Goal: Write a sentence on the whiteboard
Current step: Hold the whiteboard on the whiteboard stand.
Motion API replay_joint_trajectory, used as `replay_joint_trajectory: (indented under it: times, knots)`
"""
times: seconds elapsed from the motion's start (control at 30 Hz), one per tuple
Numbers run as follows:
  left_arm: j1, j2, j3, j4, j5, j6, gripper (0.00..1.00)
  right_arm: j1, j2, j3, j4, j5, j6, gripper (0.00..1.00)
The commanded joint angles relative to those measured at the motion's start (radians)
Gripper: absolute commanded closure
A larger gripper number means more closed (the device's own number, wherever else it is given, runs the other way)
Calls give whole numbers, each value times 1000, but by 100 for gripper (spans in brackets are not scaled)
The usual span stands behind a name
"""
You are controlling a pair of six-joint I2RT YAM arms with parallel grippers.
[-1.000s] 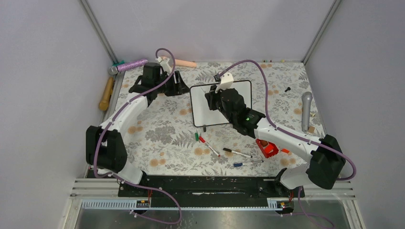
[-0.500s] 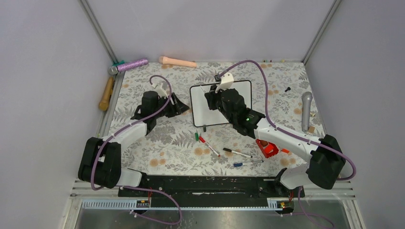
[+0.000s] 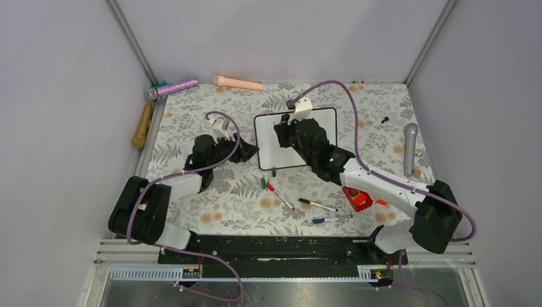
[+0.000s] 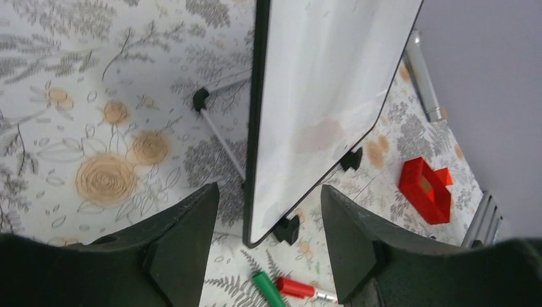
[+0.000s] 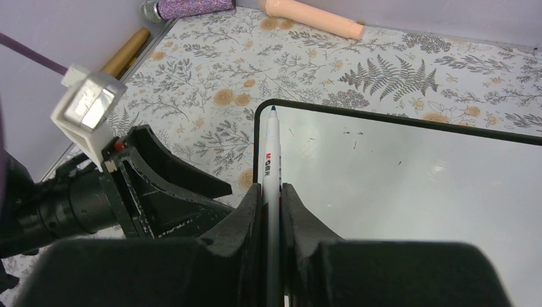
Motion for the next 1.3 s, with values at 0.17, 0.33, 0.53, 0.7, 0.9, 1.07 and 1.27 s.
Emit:
replay_joint_trajectory:
  times: [0.17, 0.33, 0.53, 0.7, 0.9, 1.07, 1.27]
  knots:
    - [-18, 81, -97, 323, -33, -30, 39, 10, 5, 47, 11, -13, 1, 100]
    - [-13, 191, -27, 399, 69, -89, 42, 10, 17, 64, -8, -32, 5, 100]
    - [-11, 242, 59, 286, 101, -96, 45, 10, 23, 79, -33, -34, 7, 100]
    - [-12, 266, 84, 269, 112, -94, 50, 11, 56, 119, -77, -49, 26, 100]
    - [-1, 337, 99, 342, 159, -143, 55, 18, 100, 166, -123, -38, 39, 100]
    - [2, 352, 119, 303, 166, -147, 57, 20, 139, 219, -195, -17, 48, 100]
    - [3, 363, 116, 323, 175, -165, 60, 20, 193, 279, -274, 4, 68, 100]
